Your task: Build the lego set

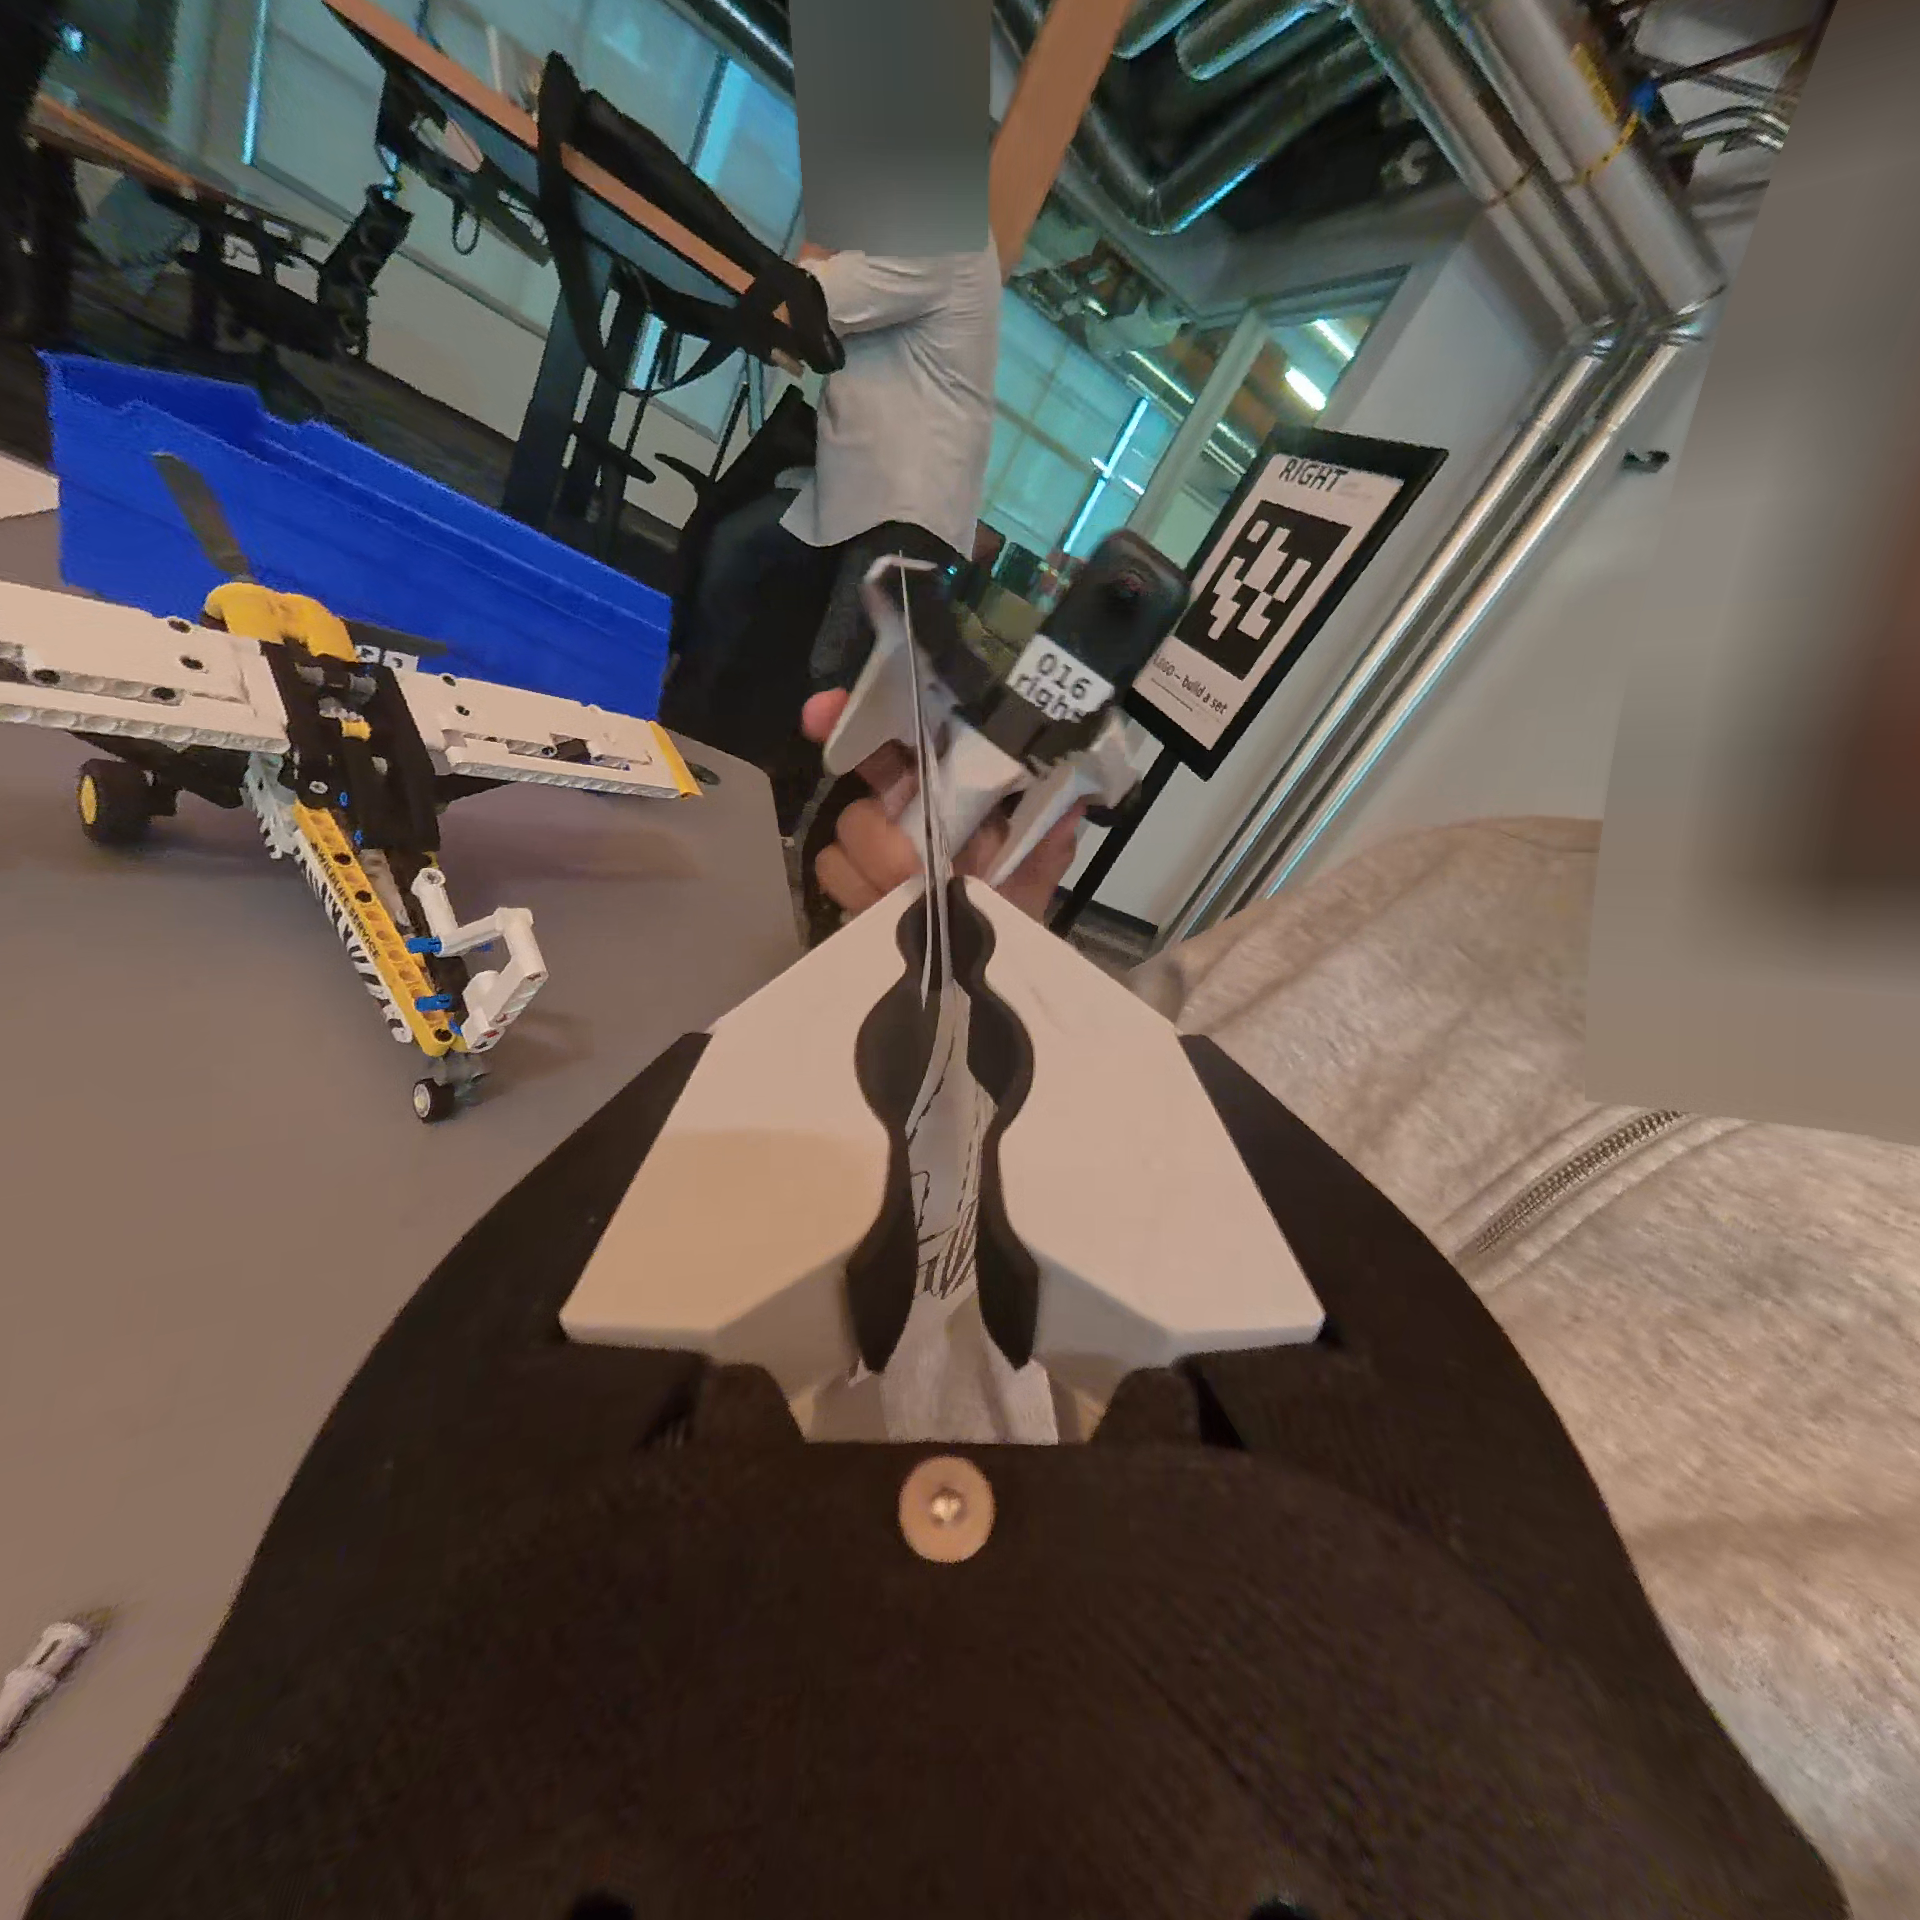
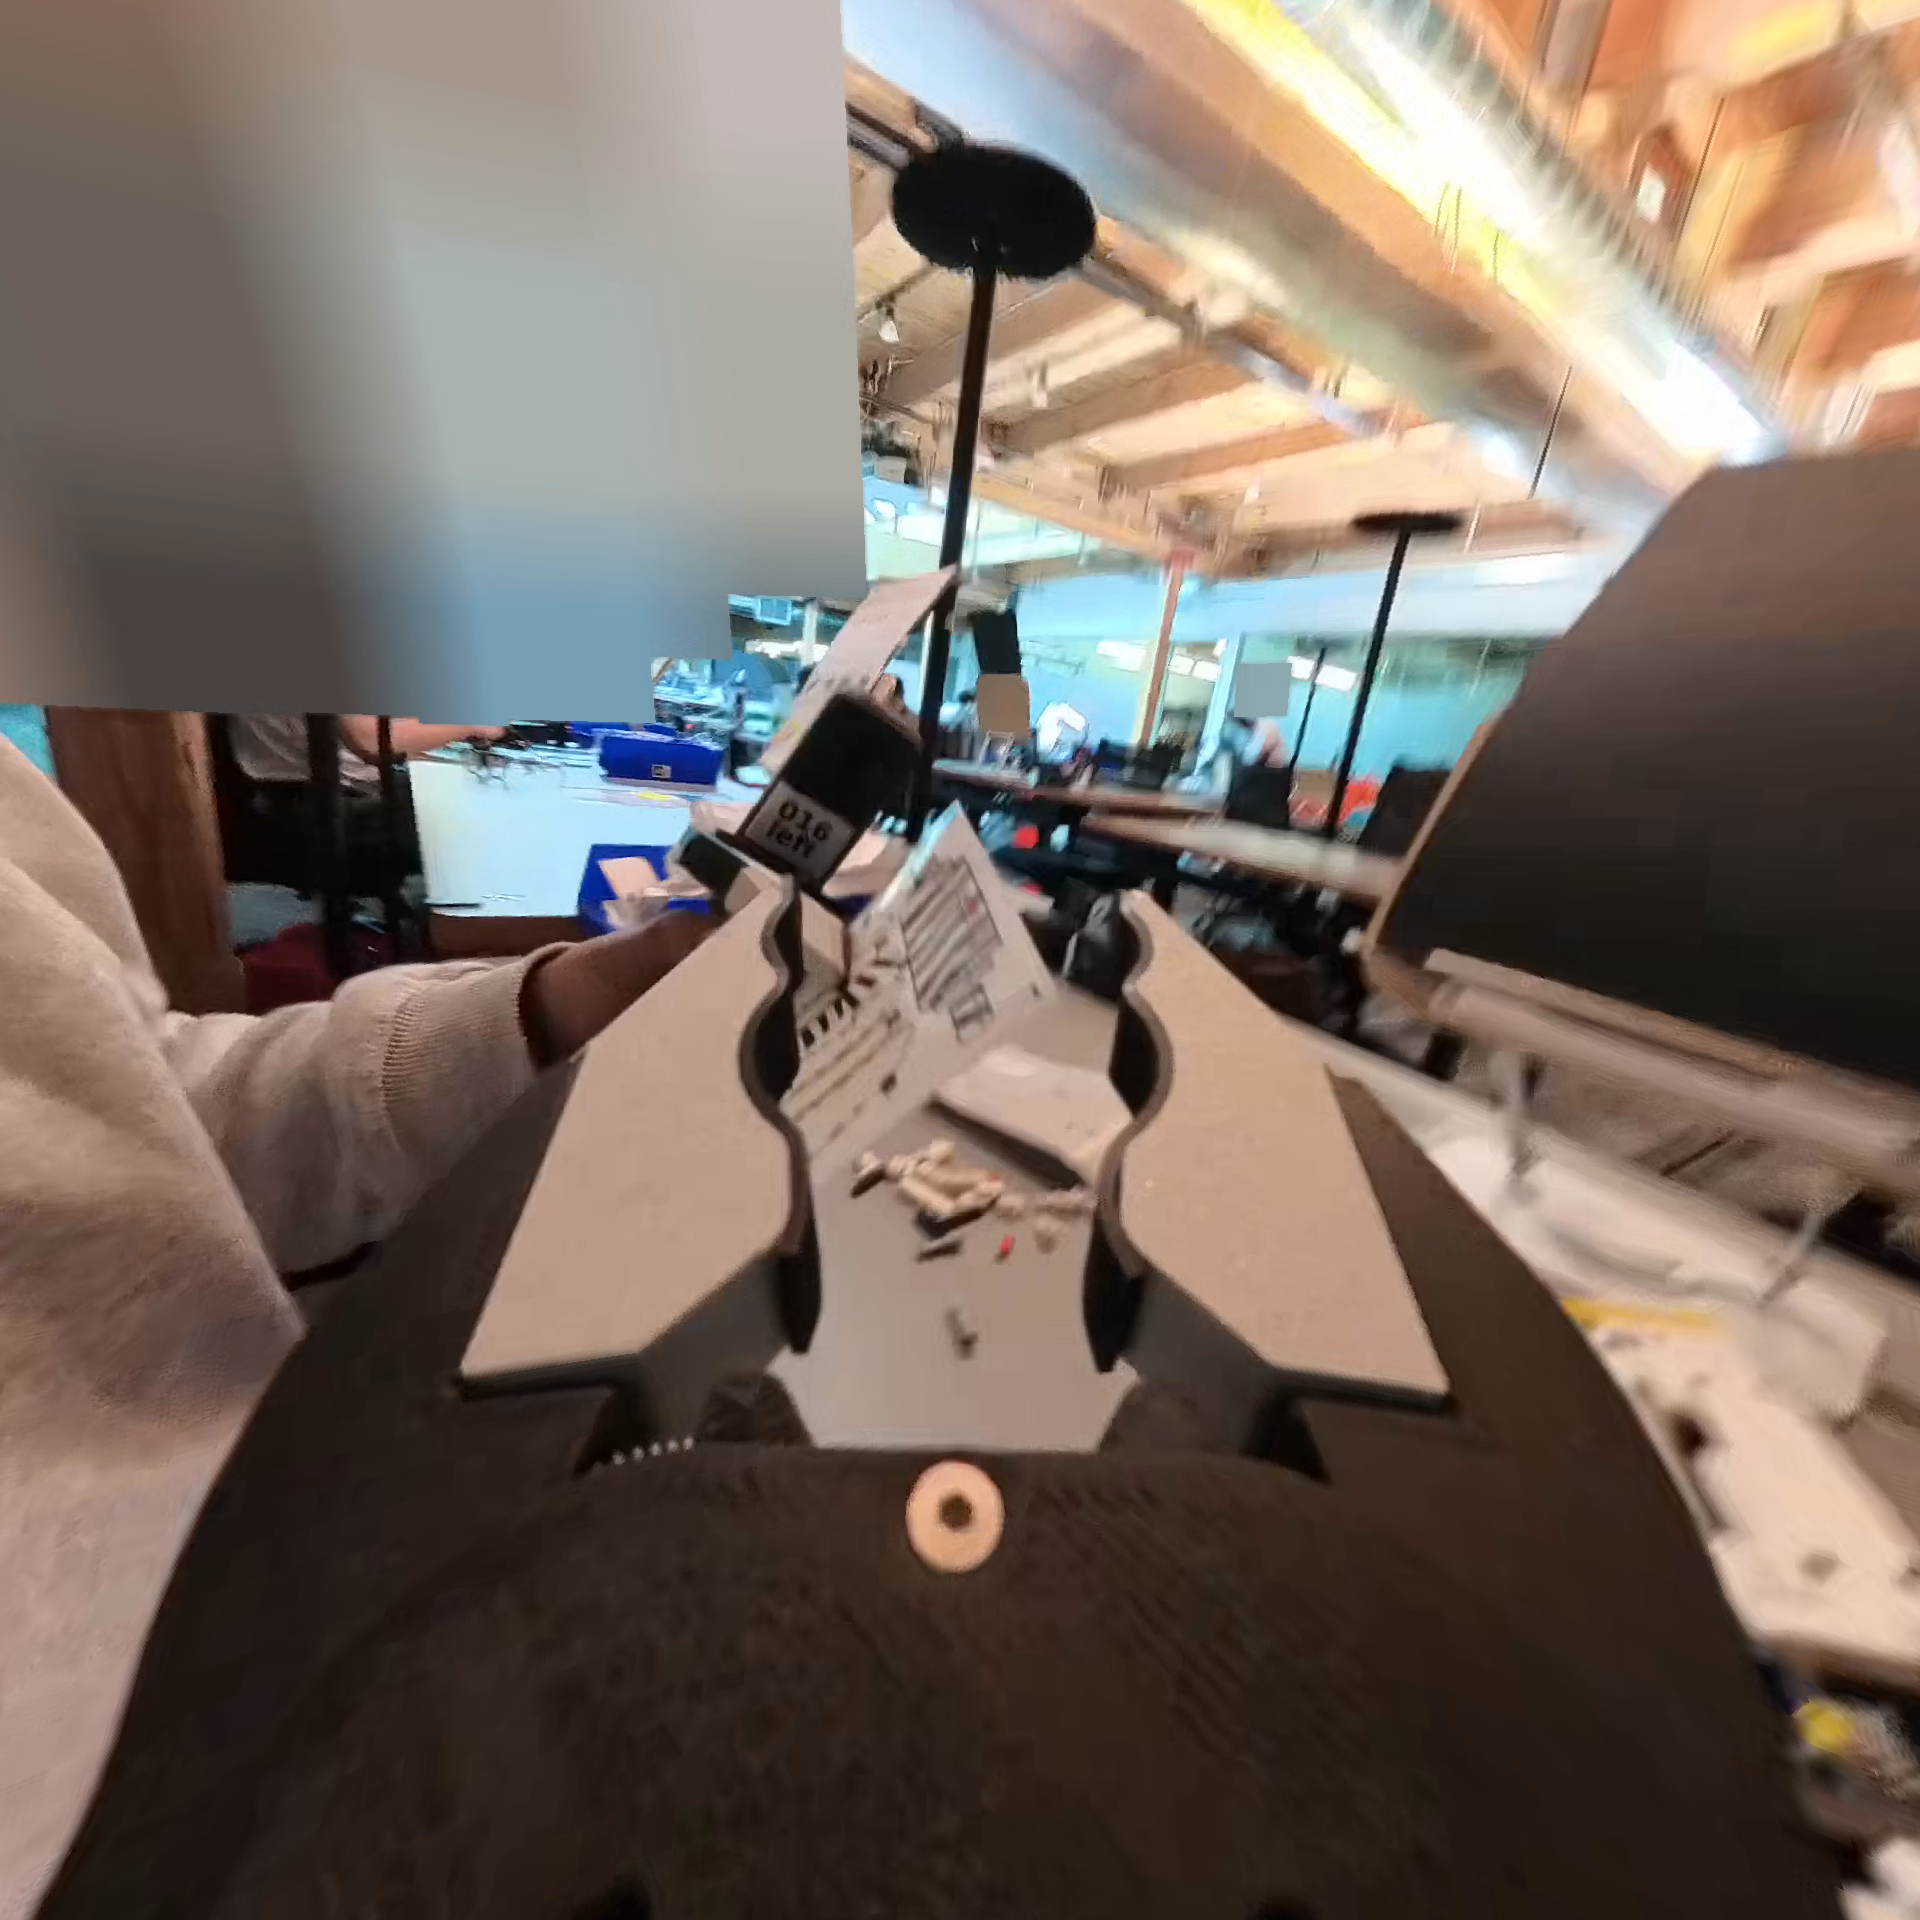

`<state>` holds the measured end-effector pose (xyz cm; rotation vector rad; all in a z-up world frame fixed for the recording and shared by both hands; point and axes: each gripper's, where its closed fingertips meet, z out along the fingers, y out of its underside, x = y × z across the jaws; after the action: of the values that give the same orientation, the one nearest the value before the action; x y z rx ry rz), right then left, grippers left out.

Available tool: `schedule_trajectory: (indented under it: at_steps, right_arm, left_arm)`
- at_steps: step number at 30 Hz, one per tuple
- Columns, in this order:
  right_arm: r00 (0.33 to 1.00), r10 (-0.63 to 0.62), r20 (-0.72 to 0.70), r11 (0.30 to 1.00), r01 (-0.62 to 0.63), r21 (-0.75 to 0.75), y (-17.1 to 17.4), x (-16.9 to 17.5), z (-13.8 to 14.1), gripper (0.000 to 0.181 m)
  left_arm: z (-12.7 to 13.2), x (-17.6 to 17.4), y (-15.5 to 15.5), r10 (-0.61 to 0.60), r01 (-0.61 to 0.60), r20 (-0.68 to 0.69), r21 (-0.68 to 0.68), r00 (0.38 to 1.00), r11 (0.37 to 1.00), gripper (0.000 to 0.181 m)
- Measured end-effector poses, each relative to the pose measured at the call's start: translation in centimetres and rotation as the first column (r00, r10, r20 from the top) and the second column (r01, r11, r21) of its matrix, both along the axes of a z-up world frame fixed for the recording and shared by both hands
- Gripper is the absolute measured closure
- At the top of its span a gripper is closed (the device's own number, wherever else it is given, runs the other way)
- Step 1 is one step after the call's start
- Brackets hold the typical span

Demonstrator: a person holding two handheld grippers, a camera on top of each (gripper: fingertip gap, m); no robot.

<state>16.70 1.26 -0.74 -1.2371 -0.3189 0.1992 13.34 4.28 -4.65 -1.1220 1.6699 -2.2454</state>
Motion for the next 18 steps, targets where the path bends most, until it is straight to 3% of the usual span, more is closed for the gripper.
schedule_trajectory:
  at_steps: [3, 5, 7, 9, 13, 16, 18]
  right_arm:
    - [0.962, -0.092, 0.256, 0.989, 0.059, 0.133, -0.7, -2.1, 1.9, 0.136]
    - [0.879, -0.171, 0.445, 0.984, 0.129, 0.124, 0.7, -3.0, 1.3, 0.146]
    - [0.800, -0.220, 0.558, 0.974, 0.212, 0.080, 2.7, -2.7, 0.3, 0.140]
    - [0.809, -0.186, 0.558, 0.977, 0.213, 0.017, 4.0, -2.7, 0.0, 0.126]
    - [0.919, -0.004, 0.395, 0.996, 0.039, -0.082, 4.5, -3.4, 1.0, 0.114]
    - [0.926, 0.104, 0.362, 0.985, -0.046, -0.165, 4.6, -4.0, 0.2, 0.113]
    - [0.911, 0.059, 0.408, 0.993, -0.011, -0.120, 4.7, -3.7, 0.1, 0.113]
  left_arm:
    - [0.8, -0.2, -0.1, -0.012, 0.012, 0.000, -0.050, 1.000, 0.999, 0.181]
    - [1.5, -0.7, -0.2, -0.033, 0.035, 0.031, -0.073, 0.999, 0.997, 0.181]
    - [2.2, -1.2, -0.3, -0.047, 0.054, 0.075, -0.083, 0.996, 0.995, 0.181]
    - [2.4, -1.5, -0.2, -0.041, 0.047, 0.093, -0.066, 0.995, 0.997, 0.181]
    - [2.2, -1.7, 0.3, -0.026, 0.027, 0.111, -0.007, 0.994, 1.000, 0.181]
    - [2.2, -1.7, 0.7, -0.017, 0.018, 0.102, -0.010, 0.995, 1.000, 0.181]
    - [2.0, -1.6, 0.9, -0.020, 0.022, 0.077, -0.026, 0.997, 0.999, 0.181]
